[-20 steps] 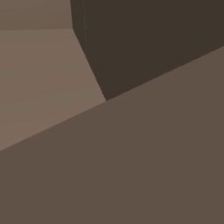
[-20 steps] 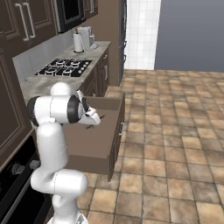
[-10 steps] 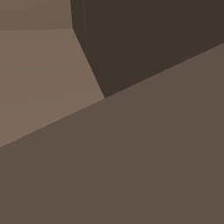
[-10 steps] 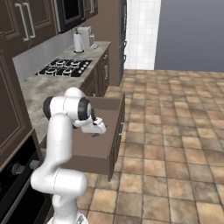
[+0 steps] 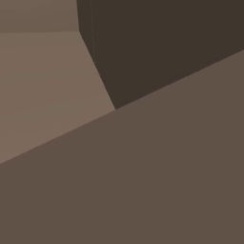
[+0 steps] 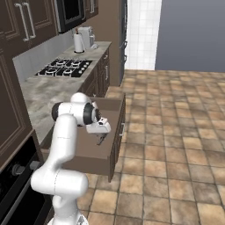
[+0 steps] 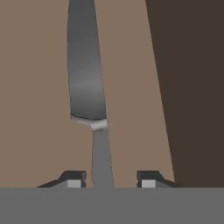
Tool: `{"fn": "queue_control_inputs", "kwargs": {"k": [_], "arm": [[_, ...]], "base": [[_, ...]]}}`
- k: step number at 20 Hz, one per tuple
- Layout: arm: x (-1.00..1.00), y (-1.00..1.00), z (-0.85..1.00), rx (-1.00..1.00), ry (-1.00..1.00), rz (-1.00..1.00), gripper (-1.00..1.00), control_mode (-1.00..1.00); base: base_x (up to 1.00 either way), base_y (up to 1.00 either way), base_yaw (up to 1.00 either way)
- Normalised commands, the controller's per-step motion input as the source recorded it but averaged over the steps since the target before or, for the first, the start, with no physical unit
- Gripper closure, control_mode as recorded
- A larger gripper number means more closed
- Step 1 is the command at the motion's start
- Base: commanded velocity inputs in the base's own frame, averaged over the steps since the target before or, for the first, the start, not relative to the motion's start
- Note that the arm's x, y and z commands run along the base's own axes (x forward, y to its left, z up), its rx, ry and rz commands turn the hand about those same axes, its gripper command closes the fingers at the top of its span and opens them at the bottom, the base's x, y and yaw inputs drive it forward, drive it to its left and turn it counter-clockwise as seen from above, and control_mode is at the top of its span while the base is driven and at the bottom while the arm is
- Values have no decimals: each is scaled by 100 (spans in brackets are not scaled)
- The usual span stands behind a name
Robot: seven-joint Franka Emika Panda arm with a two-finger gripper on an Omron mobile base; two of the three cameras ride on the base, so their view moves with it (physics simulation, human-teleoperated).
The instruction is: Pick up the metallic utensils from the counter and place them in the open drawer. Make sure not to pick up any wooden utensils.
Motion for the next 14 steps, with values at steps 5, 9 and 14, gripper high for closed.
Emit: {"fn": "queue_control_inputs", "kwargs": {"k": [5, 9, 14], "arm": [[-13, 2, 99, 0, -3, 0, -100, -100], [-33, 0, 100, 0, 0, 0, -100, -100], [-93, -46, 100, 0, -1, 0, -100, -100]], "base": [[0, 0, 0], [0, 0, 0], [0, 0, 0]]}}
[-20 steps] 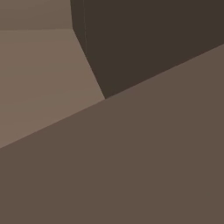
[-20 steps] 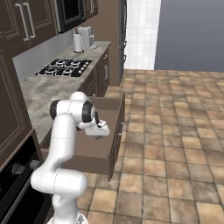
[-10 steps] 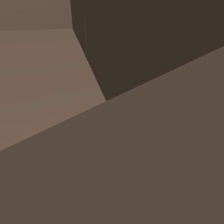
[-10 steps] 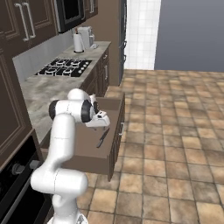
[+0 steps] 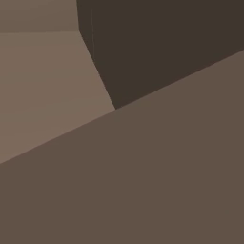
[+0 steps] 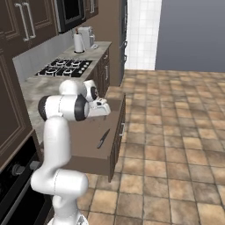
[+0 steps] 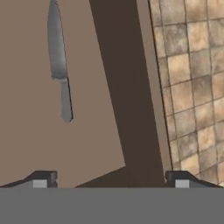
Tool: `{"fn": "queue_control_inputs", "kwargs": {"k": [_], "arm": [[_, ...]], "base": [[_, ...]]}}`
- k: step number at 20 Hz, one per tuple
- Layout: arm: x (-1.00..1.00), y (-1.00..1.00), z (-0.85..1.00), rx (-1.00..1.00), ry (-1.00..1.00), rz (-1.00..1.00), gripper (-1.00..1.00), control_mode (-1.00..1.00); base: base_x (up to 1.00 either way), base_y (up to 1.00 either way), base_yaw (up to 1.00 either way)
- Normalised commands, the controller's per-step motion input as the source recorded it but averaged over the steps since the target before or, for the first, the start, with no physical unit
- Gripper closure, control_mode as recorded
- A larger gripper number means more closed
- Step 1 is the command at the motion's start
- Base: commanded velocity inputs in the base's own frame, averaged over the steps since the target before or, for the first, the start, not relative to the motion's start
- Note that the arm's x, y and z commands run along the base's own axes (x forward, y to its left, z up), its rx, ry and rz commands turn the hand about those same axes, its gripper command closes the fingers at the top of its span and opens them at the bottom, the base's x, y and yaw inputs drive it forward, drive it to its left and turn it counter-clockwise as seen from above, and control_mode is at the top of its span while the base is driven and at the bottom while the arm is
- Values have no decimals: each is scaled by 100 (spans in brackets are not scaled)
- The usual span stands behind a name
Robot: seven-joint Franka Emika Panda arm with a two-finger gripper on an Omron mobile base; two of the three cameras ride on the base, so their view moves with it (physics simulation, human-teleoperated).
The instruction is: Pick up the metallic utensils from the counter and place them in the open drawer. Make sure not to pick up any wooden utensils.
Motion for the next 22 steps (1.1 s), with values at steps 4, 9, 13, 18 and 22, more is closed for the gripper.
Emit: {"fn": "queue_control_inputs", "kwargs": {"k": [4, 9, 13, 18, 22], "arm": [[-100, -78, 100, 2, -6, 0, -100, -100], [-100, -90, 89, 4, -17, 0, -100, -100], [-100, -100, 45, 10, -26, -3, -100, -100], [-80, -80, 13, 14, -18, -5, -100, 100], [0, 0, 0, 0, 0, 0, -100, 100]], "base": [[0, 0, 0], [0, 0, 0], [0, 0, 0], [-20, -20, -2], [-100, -100, -11]]}}
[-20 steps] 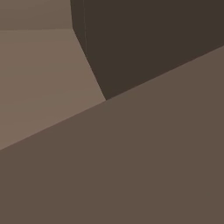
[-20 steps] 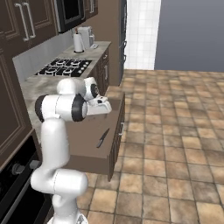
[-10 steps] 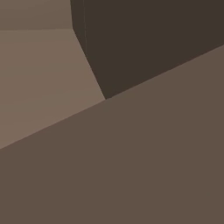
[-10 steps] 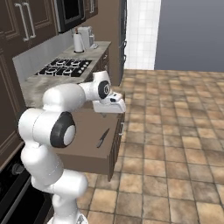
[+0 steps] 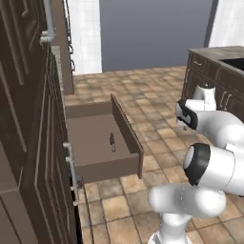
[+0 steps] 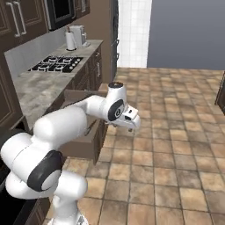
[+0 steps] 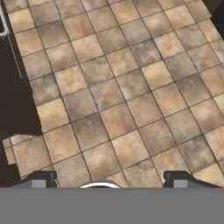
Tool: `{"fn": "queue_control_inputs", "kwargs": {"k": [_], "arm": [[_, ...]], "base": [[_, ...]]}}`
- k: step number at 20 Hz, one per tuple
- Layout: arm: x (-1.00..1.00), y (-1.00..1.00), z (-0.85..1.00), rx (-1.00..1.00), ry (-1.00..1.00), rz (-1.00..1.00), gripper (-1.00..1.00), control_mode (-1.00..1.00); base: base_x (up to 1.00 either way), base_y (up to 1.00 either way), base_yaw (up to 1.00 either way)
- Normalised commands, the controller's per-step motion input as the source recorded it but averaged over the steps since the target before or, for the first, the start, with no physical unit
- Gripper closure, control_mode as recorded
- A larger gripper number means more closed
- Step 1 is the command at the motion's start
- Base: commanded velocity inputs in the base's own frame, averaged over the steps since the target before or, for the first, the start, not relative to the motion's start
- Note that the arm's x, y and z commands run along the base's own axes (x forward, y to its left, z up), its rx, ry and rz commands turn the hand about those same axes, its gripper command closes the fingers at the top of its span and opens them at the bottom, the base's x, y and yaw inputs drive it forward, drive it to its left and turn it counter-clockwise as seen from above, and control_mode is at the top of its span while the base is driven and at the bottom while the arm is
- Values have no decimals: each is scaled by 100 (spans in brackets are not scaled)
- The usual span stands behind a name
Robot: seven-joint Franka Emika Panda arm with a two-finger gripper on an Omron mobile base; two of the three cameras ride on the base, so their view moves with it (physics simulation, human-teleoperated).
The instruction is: Pick up the metallic utensils from the counter and place them in the open drawer. Make sure not to pick up any wooden utensils.
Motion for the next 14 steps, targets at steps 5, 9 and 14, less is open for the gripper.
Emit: {"fn": "queue_control_inputs", "kwargs": {"k": [5, 9, 14], "arm": [[0, 0, 0, 0, 0, 0, -100, 100], [0, 0, 0, 0, 0, 0, -100, 100], [0, 0, 0, 0, 0, 0, -100, 100]], "base": [[-100, -100, -12], [-100, -100, -12], [-92, -100, -11]]}}
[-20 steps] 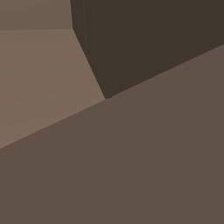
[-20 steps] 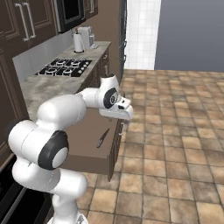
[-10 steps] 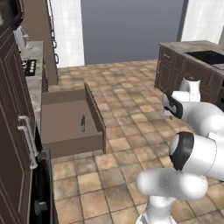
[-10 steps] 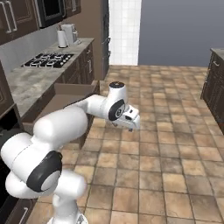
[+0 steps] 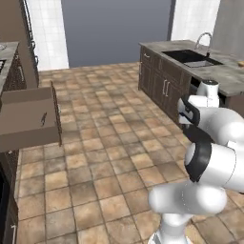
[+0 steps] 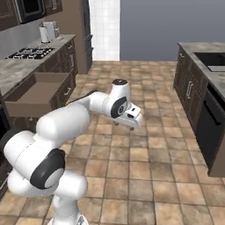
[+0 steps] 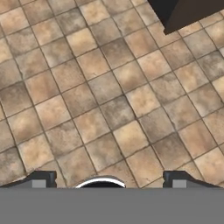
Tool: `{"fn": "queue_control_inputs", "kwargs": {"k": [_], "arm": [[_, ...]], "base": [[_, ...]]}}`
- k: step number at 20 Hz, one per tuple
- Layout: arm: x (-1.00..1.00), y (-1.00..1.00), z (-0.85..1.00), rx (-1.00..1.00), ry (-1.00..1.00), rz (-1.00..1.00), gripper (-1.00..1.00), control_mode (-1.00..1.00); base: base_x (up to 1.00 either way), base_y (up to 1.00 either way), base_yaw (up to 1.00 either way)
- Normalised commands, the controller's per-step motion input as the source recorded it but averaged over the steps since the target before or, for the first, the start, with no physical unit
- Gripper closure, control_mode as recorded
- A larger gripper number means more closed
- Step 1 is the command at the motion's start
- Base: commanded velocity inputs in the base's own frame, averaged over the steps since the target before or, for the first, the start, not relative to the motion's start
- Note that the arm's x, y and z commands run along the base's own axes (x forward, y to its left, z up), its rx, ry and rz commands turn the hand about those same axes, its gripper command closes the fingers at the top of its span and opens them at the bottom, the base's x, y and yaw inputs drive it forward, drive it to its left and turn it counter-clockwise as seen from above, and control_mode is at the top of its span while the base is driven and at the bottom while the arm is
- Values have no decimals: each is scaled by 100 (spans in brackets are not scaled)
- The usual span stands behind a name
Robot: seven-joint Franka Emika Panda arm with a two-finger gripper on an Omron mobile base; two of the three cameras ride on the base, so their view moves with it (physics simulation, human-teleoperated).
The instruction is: Pick up the metallic utensils from the counter and place them in the open drawer. Make sure not to pick up any wooden utensils.
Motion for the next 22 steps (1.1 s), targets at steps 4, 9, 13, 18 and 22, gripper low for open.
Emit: {"fn": "queue_control_inputs", "kwargs": {"k": [4, 9, 13, 18, 22], "arm": [[0, 0, 0, 0, 0, 0, -100, 100], [0, 0, 0, 0, 0, 0, -100, 100], [0, 0, 0, 0, 0, 0, -100, 100], [0, 0, 0, 0, 0, 0, -100, 100], [0, 0, 0, 0, 0, 0, -100, 100]], "base": [[-19, -100, -17], [50, -100, -23], [95, -100, -25], [100, -100, -20], [100, -100, -18]]}}
